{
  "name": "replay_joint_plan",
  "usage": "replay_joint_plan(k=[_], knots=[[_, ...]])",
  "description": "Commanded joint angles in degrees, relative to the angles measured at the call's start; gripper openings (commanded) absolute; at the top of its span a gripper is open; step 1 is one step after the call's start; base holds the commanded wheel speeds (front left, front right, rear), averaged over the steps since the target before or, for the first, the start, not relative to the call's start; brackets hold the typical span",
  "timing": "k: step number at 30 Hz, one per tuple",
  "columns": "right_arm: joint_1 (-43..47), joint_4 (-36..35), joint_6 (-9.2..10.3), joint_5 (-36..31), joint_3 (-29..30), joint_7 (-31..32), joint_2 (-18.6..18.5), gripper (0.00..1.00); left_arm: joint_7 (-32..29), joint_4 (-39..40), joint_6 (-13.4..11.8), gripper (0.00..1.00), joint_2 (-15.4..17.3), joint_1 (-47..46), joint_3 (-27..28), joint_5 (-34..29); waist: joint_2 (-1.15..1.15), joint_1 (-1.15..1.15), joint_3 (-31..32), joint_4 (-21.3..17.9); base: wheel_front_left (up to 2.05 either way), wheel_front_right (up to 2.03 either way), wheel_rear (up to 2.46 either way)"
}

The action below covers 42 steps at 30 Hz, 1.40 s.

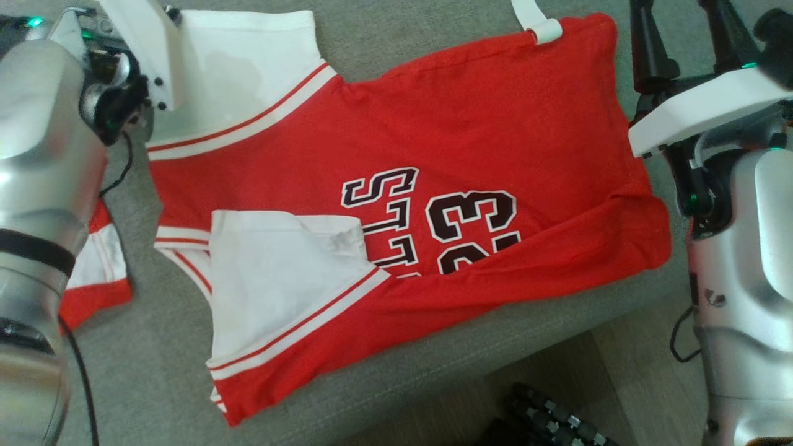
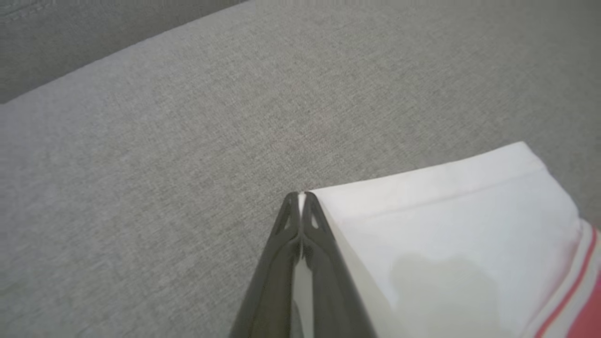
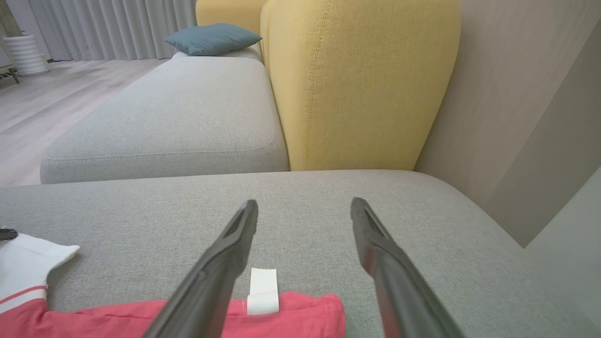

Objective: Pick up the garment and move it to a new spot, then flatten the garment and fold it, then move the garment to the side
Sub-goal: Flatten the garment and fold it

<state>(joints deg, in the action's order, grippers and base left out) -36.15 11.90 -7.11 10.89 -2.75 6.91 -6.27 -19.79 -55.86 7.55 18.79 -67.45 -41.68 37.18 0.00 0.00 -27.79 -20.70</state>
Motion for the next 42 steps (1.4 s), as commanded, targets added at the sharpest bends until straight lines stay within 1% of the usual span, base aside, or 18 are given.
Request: replay_joint_plan(k=[1,5,13,20,26,27,29,36,37,42], knots=[[-1.01,-1.79,-0.37,-0.38,-0.28,0.18,-0.52,1.00,0.39,0.88,-0.08,0.00,1.54,-1.51,1.06,0.34,0.00,0.00,0.31,0.41,0.00,0.00,0.00],[-0.74,-0.55,-0.37,-0.36,0.63,0.70,-1.13,1.00,4.81,1.69,-0.07,0.00,0.93,-1.49,0.42,1.14,0.00,0.00,1.87,2.33,0.00,0.00,0.00],[-0.15,4.55,-0.37,0.94,4.43,2.51,-3.57,1.00,14.01,6.71,-0.07,0.00,-1.74,0.04,-0.98,2.58,0.00,0.00,6.07,8.27,0.00,0.00,0.00],[0.50,9.79,-0.37,2.74,7.41,5.04,-5.79,1.00,17.89,13.96,-0.36,0.00,-2.94,4.98,-1.74,3.70,0.00,0.00,9.25,12.68,0.00,0.00,0.00],[0.73,14.92,-0.37,3.98,9.97,8.45,-7.49,1.00,17.45,23.27,-2.62,0.00,-1.95,10.62,-2.57,4.12,0.00,0.00,10.22,14.70,0.00,0.00,0.00],[0.67,16.47,-0.37,4.21,10.53,9.78,-7.83,1.00,16.96,26.88,-3.69,0.00,-1.21,12.43,-2.77,4.19,0.00,0.00,10.18,15.15,0.00,0.00,0.00],[0.46,18.04,-0.37,4.51,11.46,11.08,-8.07,1.00,16.40,30.74,-4.85,0.00,-0.35,14.25,-2.91,4.27,0.00,0.00,9.97,15.54,0.00,0.00,0.00],[-1.32,23.48,-0.37,0.90,14.60,13.65,-9.13,1.00,13.83,43.54,-8.98,0.00,2.81,19.64,-3.49,4.24,0.00,0.00,8.88,16.88,0.00,0.00,0.00],[-1.32,23.48,-0.37,0.90,14.60,13.65,-9.13,1.00,13.83,43.54,-8.98,0.00,2.81,19.64,-3.49,4.24,0.00,0.00,8.88,16.88,0.00,0.00,0.00],[-3.34,26.20,-0.37,-1.81,16.38,13.98,-8.77,1.00,12.39,49.17,-11.00,0.00,4.25,21.57,-3.50,4.42,0.00,0.00,7.90,17.91,0.00,0.00,0.00]])
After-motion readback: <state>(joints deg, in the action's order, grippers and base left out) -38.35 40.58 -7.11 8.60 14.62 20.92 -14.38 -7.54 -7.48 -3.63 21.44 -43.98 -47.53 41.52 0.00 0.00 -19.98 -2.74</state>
